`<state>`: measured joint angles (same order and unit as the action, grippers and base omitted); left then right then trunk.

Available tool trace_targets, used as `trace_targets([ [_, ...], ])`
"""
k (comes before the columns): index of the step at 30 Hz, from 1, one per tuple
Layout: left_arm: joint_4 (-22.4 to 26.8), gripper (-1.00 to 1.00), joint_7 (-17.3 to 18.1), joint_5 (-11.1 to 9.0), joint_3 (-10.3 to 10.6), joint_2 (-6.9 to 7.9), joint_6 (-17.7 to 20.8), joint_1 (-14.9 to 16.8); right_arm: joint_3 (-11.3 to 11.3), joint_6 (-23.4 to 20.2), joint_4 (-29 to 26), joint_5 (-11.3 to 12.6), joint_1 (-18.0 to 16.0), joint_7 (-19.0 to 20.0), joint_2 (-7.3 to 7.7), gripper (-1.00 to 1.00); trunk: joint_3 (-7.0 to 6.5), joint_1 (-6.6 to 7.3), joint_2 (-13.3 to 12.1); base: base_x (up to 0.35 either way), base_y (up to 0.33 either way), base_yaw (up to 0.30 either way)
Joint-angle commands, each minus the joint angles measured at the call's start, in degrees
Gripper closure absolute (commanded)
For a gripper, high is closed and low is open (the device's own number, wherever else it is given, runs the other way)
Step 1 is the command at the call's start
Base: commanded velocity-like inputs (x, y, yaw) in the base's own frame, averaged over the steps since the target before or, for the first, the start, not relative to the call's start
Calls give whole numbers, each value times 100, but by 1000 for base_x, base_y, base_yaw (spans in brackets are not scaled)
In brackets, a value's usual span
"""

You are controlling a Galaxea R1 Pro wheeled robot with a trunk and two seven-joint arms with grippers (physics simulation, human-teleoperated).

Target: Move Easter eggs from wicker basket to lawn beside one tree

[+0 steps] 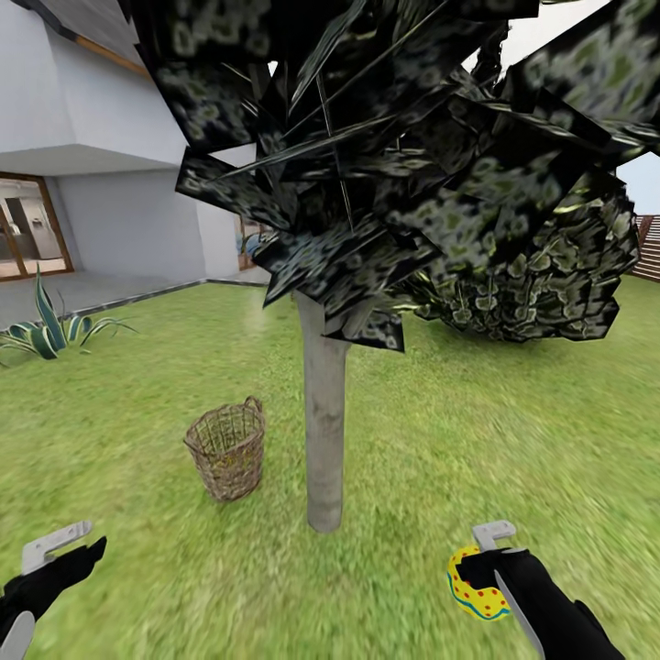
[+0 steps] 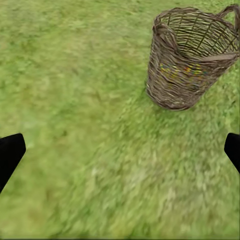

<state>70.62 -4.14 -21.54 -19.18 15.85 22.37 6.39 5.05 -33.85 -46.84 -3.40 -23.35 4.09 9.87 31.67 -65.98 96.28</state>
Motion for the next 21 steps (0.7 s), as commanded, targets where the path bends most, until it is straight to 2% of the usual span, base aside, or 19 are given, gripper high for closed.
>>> trace_targets([
  [1, 5, -100, -41, -61, 3, -6, 30, 2, 13, -28, -9, -38, -3, 30, 7, 100, 25, -22, 45, 0, 0, 0],
  [9, -31, -100, -43, -61, 20, -153, 4, 2, 29, -27, -25, -62, -3, 22, -37, 100, 202, -198, 366, 0, 0, 54],
  [15, -39, -100, -41, -53, 27, -176, 18, 2, 47, -51, -35, -56, -3, 22, -104, 100, 319, -330, 607, 0, 0, 32],
  [16, -43, -100, -42, -53, 28, -189, 20, 2, 48, -44, -53, -56, -3, 15, -135, 100, 337, -352, 647, 0, 0, 1],
  [17, -46, -100, -42, -52, 24, -198, 21, 2, 43, -15, -61, -53, -6, -68, -243, 100, 355, -374, 687, 0, 0, 0],
  [19, -48, -100, -43, -52, 21, -203, 21, 2, 41, 55, -37, -56, -18, -500, -408, 100, 391, -418, 767, 0, 0, 0],
  [21, -48, -100, -43, -52, 22, -206, 22, 2, 40, 302, -5, -50, -27, -786, -519, 100, 426, -462, 847, 0, 0, 0],
])
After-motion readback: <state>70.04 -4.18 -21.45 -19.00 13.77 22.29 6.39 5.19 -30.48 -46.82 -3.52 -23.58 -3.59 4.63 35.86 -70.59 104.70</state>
